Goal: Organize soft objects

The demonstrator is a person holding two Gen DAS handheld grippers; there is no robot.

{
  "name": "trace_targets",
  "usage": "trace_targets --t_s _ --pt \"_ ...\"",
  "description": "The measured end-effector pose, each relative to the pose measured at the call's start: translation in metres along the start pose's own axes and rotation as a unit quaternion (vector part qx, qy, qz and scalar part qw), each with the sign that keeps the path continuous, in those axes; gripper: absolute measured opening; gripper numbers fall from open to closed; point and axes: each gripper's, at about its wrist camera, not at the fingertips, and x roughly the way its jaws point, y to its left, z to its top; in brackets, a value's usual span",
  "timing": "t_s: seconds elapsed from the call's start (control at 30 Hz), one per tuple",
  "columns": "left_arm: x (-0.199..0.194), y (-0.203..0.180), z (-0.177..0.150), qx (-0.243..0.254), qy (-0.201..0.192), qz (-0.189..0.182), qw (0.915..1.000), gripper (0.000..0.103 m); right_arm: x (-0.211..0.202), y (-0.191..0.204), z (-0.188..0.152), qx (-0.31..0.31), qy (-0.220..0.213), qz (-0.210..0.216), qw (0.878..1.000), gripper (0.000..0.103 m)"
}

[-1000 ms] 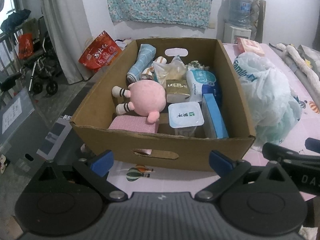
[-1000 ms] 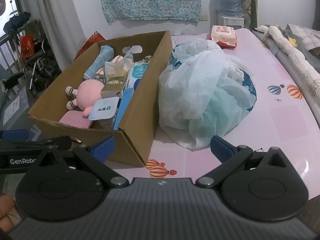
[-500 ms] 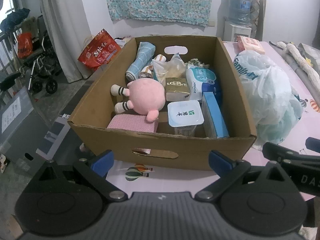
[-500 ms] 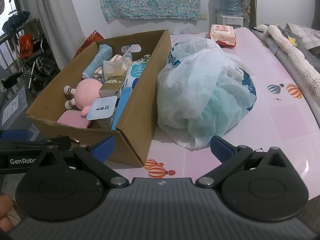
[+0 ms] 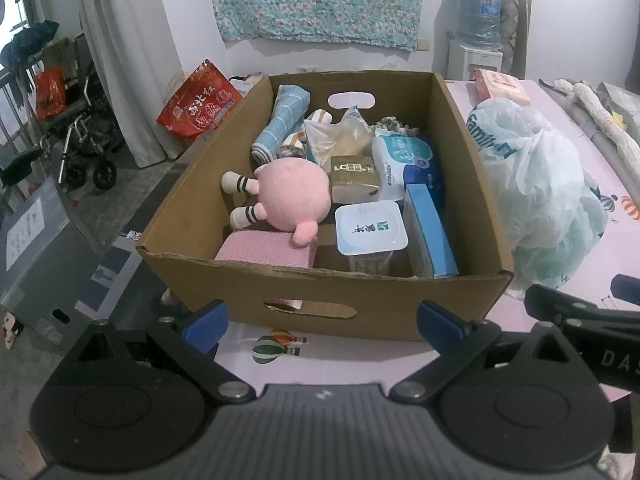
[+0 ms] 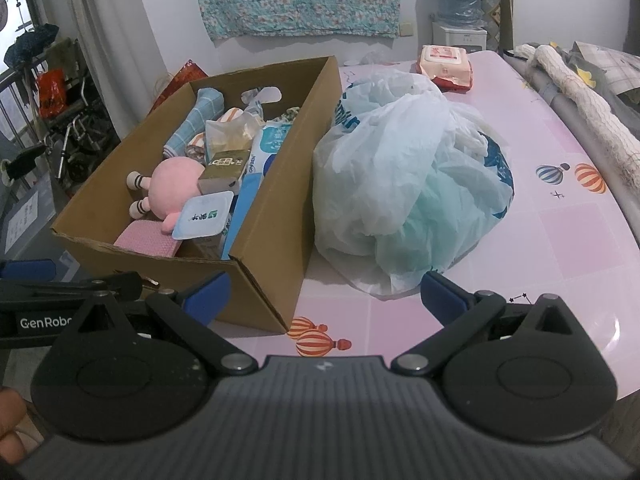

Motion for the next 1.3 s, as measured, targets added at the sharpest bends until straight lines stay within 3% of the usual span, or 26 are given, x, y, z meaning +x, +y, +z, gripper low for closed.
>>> trace_targets --t_s 1.3 --pt "-0.0035 0.0034 0.0016 0.002 0.003 -0.001 1.0 0.1 -0.0012 0.0025 0.0003 -0.001 0.002 -0.001 1.0 0.102"
